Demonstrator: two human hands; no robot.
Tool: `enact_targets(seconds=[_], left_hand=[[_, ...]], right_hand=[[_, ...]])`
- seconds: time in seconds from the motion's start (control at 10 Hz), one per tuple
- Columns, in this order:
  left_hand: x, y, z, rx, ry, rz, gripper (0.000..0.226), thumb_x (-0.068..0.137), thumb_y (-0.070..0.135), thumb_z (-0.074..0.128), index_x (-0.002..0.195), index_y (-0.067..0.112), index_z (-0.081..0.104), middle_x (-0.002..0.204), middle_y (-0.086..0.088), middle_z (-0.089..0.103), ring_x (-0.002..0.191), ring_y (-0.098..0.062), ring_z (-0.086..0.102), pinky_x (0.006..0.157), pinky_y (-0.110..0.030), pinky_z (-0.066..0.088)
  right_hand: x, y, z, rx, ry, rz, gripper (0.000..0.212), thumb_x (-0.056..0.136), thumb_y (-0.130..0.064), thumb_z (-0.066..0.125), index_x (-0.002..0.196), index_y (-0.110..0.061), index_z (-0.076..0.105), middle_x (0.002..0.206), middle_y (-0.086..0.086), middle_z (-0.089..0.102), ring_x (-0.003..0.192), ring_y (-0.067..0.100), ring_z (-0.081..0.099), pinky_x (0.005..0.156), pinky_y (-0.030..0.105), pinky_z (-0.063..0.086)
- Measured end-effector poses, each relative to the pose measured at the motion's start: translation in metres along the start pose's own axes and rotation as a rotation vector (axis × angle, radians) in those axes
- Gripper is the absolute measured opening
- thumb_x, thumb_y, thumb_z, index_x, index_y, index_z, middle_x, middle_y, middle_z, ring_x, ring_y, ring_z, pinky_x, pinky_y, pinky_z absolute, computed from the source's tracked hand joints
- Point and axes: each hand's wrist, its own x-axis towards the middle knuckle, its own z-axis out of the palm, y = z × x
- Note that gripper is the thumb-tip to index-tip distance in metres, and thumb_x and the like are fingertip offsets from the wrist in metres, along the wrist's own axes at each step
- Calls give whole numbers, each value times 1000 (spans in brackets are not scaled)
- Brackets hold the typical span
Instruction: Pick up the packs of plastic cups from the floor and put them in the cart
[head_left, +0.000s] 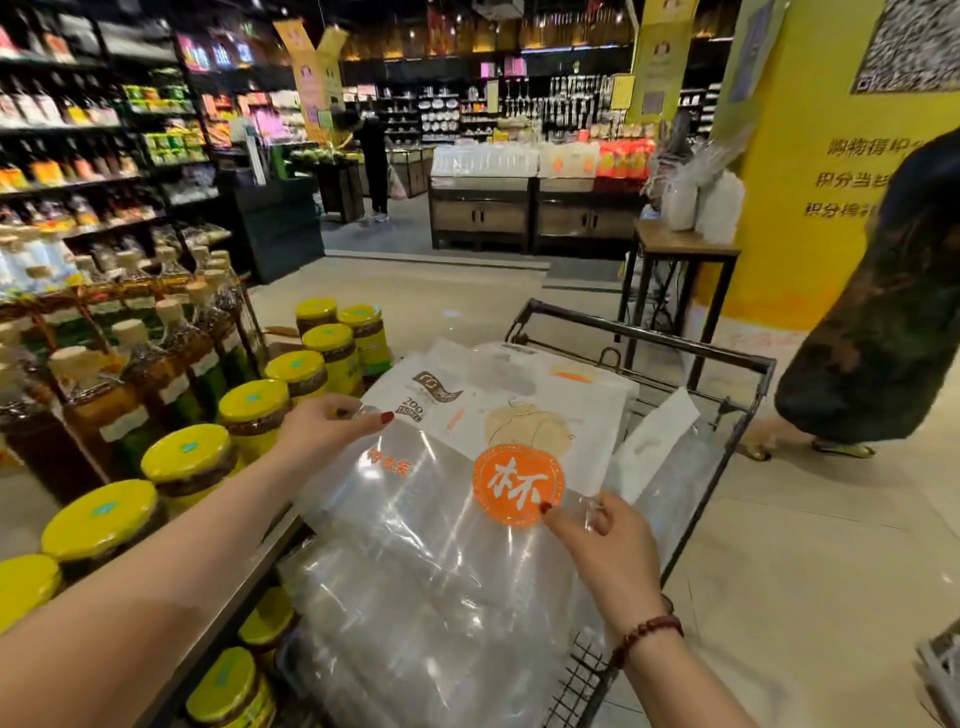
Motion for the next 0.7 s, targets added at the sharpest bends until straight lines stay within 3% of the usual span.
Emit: enact_targets(seconds=[0.1,0.2,0.3,0.4,0.5,0.6,0.7], left_hand=[[11,-10,15,54,-34,-8,49,74,56,75,107,21,70,107,-1,68,97,-21,63,87,-40,54],[18,-22,22,91,-36,-3,53,77,56,72,117,20,67,112,1,64,99,-18,57,84,-35,49],[20,-29,21,156,-24,8,63,80,61,66,126,19,63,127,-2,63,104,-18,57,85,-34,48],[18,-33,19,278,-12,39,64,83,66,58,129,21,60,129,-1,63,111,-22,59,88,-36,50],[12,-33,16,344,-18,62,64,85,69,51,130,24,56,126,-1,64,109,-22,60,85,-36,52],[6,-32,16,402,-40,85,64,90,66,46,136,22,50,131,-4,61,115,-26,58,87,-36,50],[-5,-24,9,464,-87,116,65,93,59,49,142,16,44,138,-8,56,122,-29,54,91,-36,46]], right_hand=[[7,3,3,-34,23,47,42,76,-45,78,84,-8,59,90,5,68,96,25,65,84,39,55],[9,2,8,-60,26,53,30,80,-44,76,79,-26,51,85,-18,56,89,9,56,79,28,46],[10,7,18,-61,31,48,40,81,-43,74,114,-24,62,95,-16,58,90,6,54,85,29,47],[6,5,25,-43,52,72,65,81,-44,74,137,-20,52,124,-6,60,101,5,53,97,32,46],[3,8,27,-24,71,64,64,81,-45,73,137,-22,53,127,-7,59,104,6,53,97,31,45],[-2,7,26,-11,63,69,53,82,-44,73,127,-20,58,117,-9,61,103,10,58,92,30,48],[-5,-2,20,-78,28,57,47,86,-39,71,122,-11,59,110,3,64,102,20,60,92,32,49]])
